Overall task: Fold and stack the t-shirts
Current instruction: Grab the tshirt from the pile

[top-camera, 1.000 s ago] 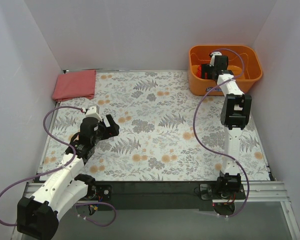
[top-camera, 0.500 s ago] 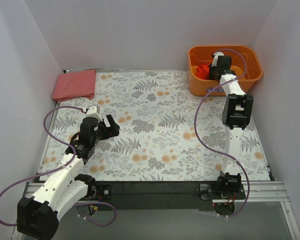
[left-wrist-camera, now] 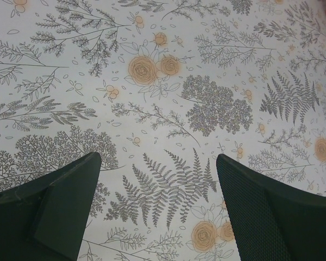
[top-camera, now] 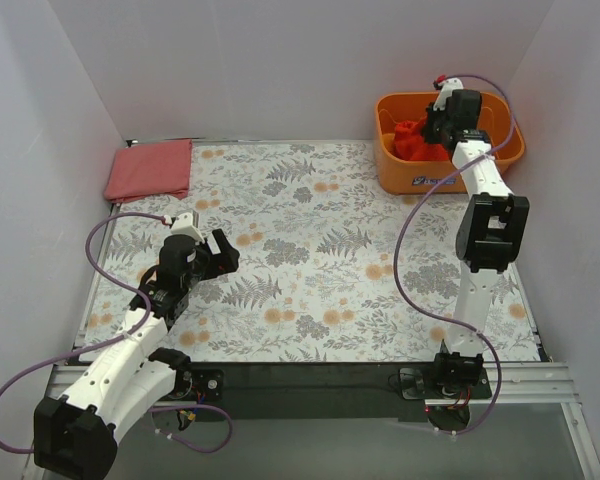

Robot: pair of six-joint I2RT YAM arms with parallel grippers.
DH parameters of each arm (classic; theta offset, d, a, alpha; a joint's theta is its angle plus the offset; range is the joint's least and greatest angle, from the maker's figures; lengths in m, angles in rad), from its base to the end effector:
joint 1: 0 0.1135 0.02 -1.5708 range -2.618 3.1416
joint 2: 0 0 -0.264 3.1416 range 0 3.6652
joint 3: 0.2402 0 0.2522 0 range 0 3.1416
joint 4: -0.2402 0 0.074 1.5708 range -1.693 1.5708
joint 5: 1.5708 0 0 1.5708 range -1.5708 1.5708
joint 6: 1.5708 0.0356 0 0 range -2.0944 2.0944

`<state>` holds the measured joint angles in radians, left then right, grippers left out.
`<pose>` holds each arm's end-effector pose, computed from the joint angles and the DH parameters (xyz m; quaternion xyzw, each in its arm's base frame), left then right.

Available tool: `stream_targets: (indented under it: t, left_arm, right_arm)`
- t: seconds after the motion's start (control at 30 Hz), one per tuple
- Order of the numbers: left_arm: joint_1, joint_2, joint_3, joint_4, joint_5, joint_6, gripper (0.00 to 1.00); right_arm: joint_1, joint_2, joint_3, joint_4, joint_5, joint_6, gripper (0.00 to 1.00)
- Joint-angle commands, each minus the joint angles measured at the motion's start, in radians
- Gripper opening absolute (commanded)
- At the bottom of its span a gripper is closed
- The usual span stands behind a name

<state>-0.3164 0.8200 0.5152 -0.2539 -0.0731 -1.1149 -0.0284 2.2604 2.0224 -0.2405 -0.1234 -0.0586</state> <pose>0.1761 -0.0549 0.2322 -0.3561 0.7985 -0.2937 0.3865 0.5371 -0.0109 0.2674 -0.0449 0.8523 0.0301 0.5202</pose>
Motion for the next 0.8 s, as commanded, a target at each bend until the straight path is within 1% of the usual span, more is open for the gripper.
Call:
stream_targets:
  t: [0.0,0.17,0.37,0.57,0.6,0.77]
  left_arm:
    - [-0.004,-0.028,0.009,0.01,-0.001,0.015,0.87]
    - [-0.004,-0.041,0.008,0.012,-0.001,0.017,0.87]
    - [-0.004,-0.059,0.008,0.015,-0.005,0.018,0.87]
    - [-0.004,-0.088,0.006,0.022,-0.011,0.021,0.87]
    - [-0.004,-0.093,0.006,0.021,-0.011,0.021,0.87]
    - [-0.004,-0.134,0.006,0.021,-0.016,0.023,0.87]
  right_arm:
    - [0.004,-0.18,-0.036,0.179,-0.056,0.026,0.01]
    - [0.004,-0.263,-0.114,0.259,-0.061,0.037,0.01]
    - [0.004,-0.361,-0.099,0.268,-0.128,0.043,0.01]
    - [0.008,-0.524,-0.083,0.267,-0.234,0.051,0.01]
    - [0.01,-0.573,-0.086,0.268,-0.263,0.072,0.01]
    - [0.021,-0.708,-0.1,0.268,-0.403,0.163,0.01]
